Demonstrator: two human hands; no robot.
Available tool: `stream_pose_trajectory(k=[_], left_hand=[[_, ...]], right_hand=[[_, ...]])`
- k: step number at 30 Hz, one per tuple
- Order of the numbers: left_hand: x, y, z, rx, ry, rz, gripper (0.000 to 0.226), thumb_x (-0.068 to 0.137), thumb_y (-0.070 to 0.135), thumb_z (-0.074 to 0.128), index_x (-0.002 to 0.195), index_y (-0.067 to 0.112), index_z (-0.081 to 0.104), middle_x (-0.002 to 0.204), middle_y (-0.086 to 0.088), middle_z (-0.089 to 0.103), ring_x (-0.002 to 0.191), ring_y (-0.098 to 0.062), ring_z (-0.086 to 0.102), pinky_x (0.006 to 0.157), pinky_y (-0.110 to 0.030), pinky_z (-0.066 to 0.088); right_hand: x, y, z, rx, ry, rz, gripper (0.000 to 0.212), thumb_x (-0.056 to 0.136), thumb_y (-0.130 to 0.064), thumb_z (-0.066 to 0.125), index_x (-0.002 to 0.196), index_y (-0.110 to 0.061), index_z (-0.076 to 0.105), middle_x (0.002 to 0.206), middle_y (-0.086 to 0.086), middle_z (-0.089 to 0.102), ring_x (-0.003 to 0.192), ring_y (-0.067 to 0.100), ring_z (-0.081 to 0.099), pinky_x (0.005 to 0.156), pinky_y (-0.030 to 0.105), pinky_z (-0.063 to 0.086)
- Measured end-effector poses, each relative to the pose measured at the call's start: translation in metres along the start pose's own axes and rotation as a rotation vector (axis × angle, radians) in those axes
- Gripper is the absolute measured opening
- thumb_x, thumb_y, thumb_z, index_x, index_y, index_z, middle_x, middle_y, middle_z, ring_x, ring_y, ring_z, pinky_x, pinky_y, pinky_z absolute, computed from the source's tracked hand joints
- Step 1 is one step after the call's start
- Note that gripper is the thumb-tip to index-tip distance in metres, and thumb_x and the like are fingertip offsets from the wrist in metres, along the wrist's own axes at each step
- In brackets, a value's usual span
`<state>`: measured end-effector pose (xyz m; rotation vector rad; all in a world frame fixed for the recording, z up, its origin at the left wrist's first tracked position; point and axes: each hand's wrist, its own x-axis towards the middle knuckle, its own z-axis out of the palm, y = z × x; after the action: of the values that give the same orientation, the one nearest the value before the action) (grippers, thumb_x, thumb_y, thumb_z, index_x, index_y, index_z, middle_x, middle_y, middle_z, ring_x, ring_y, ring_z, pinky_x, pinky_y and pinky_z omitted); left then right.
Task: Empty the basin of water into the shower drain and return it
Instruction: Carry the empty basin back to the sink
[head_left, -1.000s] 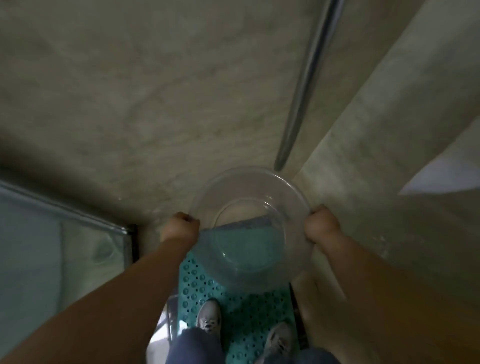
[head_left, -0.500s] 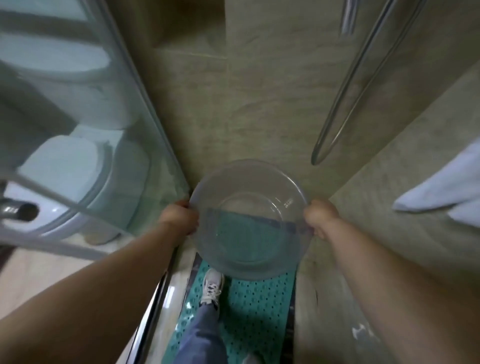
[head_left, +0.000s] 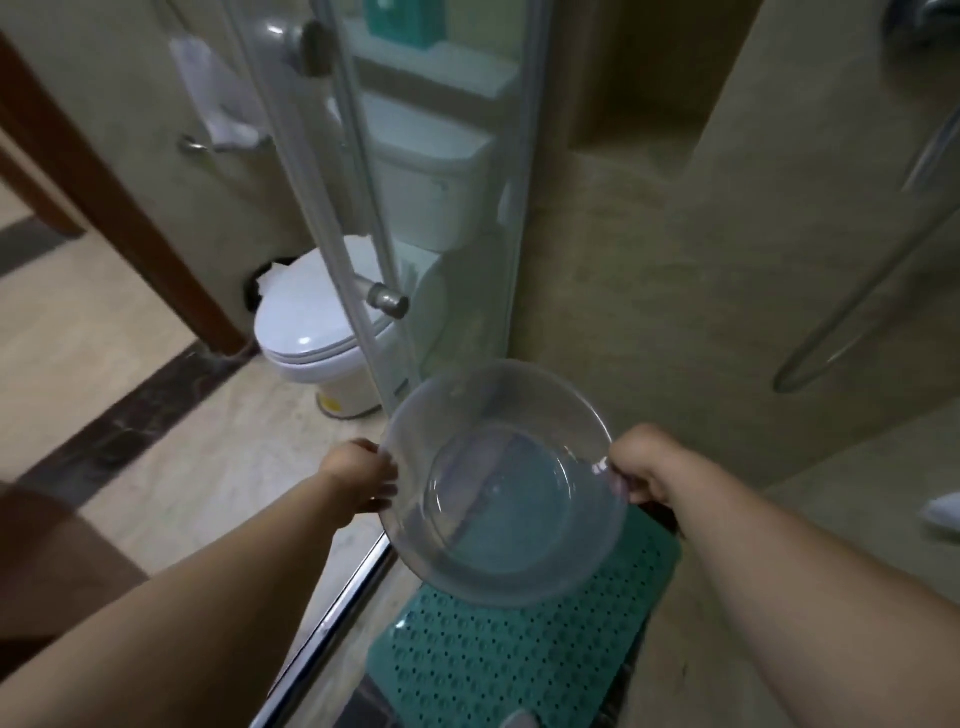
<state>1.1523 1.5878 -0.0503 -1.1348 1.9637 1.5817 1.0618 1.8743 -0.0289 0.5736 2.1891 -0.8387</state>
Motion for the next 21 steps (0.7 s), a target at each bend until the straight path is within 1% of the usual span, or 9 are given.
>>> stream_pose_trajectory(k=[3, 6, 8, 10, 12, 13, 16, 18, 21], left_hand=[[-0.004, -0.026, -0.043, -0.022, 0.011, -0.040, 0.016, 0.094, 0.004, 0.050, 0.079, 0.008, 0.050, 0.073, -0.013, 0.057, 0.061, -0.025, 0.055, 0.060, -0.032, 0.049], [-0.010, -0.059, -0.100, -0.052, 0.043, -0.087, 0.020, 0.092, -0.001, 0.048, 0.075, 0.010, 0.048, 0.069, -0.011, 0.054, 0.058, -0.024, 0.052, 0.058, -0.030, 0.046], [-0.014, -0.075, -0.139, -0.085, 0.097, -0.105, 0.021, 0.091, -0.002, 0.048, 0.074, 0.010, 0.049, 0.069, -0.011, 0.054, 0.058, -0.025, 0.053, 0.058, -0.029, 0.046], [-0.015, -0.088, -0.172, -0.118, 0.163, -0.119, 0.020, 0.090, -0.002, 0.048, 0.075, 0.011, 0.050, 0.070, -0.011, 0.055, 0.059, -0.025, 0.054, 0.058, -0.030, 0.047], [-0.015, -0.097, -0.201, -0.140, 0.226, -0.129, 0.018, 0.089, -0.003, 0.049, 0.077, 0.010, 0.051, 0.074, -0.013, 0.055, 0.059, -0.026, 0.054, 0.057, -0.030, 0.047], [-0.013, -0.101, -0.217, -0.155, 0.266, -0.134, 0.016, 0.089, -0.004, 0.049, 0.078, 0.008, 0.052, 0.077, -0.016, 0.056, 0.060, -0.027, 0.054, 0.057, -0.031, 0.048], [-0.006, -0.107, -0.252, -0.192, 0.362, -0.154, 0.011, 0.087, -0.006, 0.049, 0.087, 0.003, 0.055, 0.093, -0.023, 0.057, 0.065, -0.030, 0.056, 0.056, -0.033, 0.049], [-0.001, -0.105, -0.271, -0.222, 0.412, -0.174, 0.013, 0.087, -0.007, 0.048, 0.091, 0.002, 0.055, 0.097, -0.024, 0.056, 0.067, -0.031, 0.057, 0.056, -0.033, 0.048], [0.008, -0.098, -0.294, -0.277, 0.482, -0.198, 0.015, 0.087, -0.007, 0.048, 0.097, 0.000, 0.057, 0.097, -0.024, 0.057, 0.065, -0.030, 0.057, 0.054, -0.032, 0.049]], right_hand=[[-0.019, -0.016, 0.040, -0.110, -0.049, -0.016, 0.031, 0.089, 0.006, 0.040, 0.063, -0.005, 0.052, 0.054, 0.011, 0.053, 0.043, 0.019, 0.048, 0.041, 0.022, 0.041], [-0.042, -0.041, 0.095, -0.188, -0.079, -0.031, 0.032, 0.089, 0.006, 0.040, 0.062, -0.006, 0.052, 0.035, 0.006, 0.053, 0.040, 0.018, 0.047, 0.036, 0.019, 0.041], [-0.053, -0.062, 0.131, -0.193, -0.098, -0.064, 0.030, 0.089, 0.006, 0.041, 0.064, -0.005, 0.052, 0.035, 0.007, 0.054, 0.037, 0.018, 0.047, 0.034, 0.017, 0.041], [-0.060, -0.085, 0.162, -0.164, -0.120, -0.115, 0.022, 0.088, 0.006, 0.044, 0.072, -0.002, 0.057, 0.062, 0.018, 0.065, 0.046, 0.023, 0.056, 0.040, 0.025, 0.049], [-0.068, -0.109, 0.187, -0.232, -0.120, -0.177, 0.018, 0.087, 0.005, 0.046, 0.093, 0.005, 0.063, 0.093, 0.027, 0.070, 0.070, 0.035, 0.068, 0.062, 0.042, 0.060], [-0.073, -0.124, 0.199, -0.290, -0.111, -0.207, 0.023, 0.087, 0.004, 0.047, 0.102, 0.008, 0.064, 0.098, 0.028, 0.070, 0.079, 0.039, 0.070, 0.070, 0.046, 0.060], [-0.084, -0.167, 0.224, -0.452, -0.063, -0.334, 0.030, 0.088, 0.000, 0.047, 0.111, 0.008, 0.064, 0.098, 0.022, 0.069, 0.086, 0.035, 0.070, 0.071, 0.039, 0.058], [-0.083, -0.199, 0.239, -0.517, -0.038, -0.414, 0.032, 0.091, -0.001, 0.046, 0.117, 0.008, 0.061, 0.112, 0.022, 0.069, 0.101, 0.034, 0.069, 0.077, 0.036, 0.055], [-0.076, -0.244, 0.256, -0.540, -0.112, -0.496, 0.036, 0.093, -0.004, 0.044, 0.125, 0.008, 0.057, 0.125, 0.026, 0.062, 0.116, 0.037, 0.062, 0.087, 0.037, 0.051]])
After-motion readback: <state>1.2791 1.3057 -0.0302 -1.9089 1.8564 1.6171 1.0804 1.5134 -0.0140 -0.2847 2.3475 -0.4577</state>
